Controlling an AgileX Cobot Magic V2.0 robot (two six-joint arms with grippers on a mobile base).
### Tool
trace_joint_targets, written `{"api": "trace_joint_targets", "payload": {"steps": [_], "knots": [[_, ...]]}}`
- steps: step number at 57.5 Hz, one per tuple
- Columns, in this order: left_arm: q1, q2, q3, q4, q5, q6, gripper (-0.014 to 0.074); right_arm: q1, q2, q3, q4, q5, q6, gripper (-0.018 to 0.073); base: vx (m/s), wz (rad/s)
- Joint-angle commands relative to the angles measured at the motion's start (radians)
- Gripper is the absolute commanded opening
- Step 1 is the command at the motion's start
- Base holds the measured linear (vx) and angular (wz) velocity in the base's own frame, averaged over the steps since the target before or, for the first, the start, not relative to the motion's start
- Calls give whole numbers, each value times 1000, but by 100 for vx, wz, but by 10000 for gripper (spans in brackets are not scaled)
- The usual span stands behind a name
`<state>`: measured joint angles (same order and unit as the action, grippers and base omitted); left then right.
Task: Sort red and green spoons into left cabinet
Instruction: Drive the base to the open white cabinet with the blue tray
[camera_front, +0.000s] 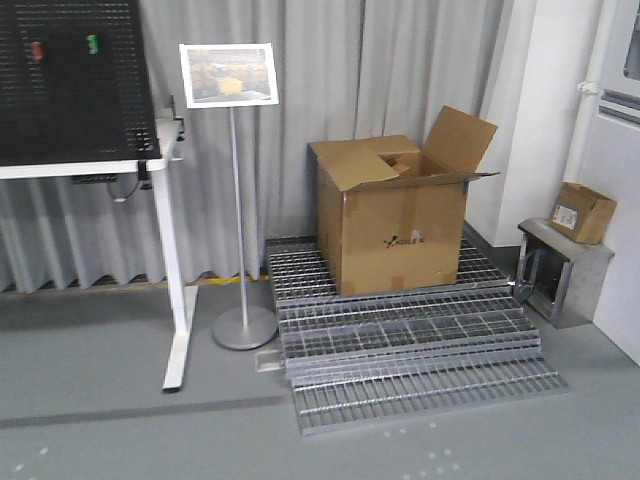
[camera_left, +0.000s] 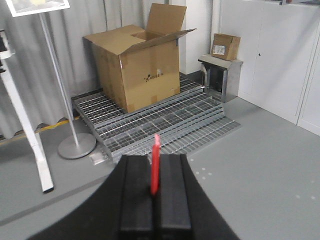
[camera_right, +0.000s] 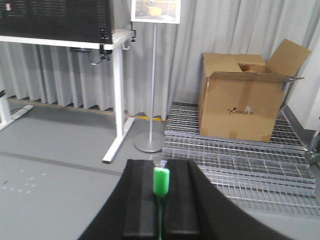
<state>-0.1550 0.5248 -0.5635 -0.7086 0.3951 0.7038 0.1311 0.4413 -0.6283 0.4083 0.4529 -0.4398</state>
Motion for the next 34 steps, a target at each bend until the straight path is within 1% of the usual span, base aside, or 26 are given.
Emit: {"api": "trace_joint_targets", "payload": {"steps": [1, 17, 34], "knots": [[-5, 2, -28, -25, -62, -8, -1, -5, 9, -28, 11, -76, 0, -3, 57, -22], [-5, 2, -28, -26, -62, -8, -1, -5, 9, -28, 11, -76, 0, -3, 56, -29], [-5, 2, -28, -26, -63, -8, -1, -5, 9, -28, 11, -77, 0, -3, 55, -43]]}}
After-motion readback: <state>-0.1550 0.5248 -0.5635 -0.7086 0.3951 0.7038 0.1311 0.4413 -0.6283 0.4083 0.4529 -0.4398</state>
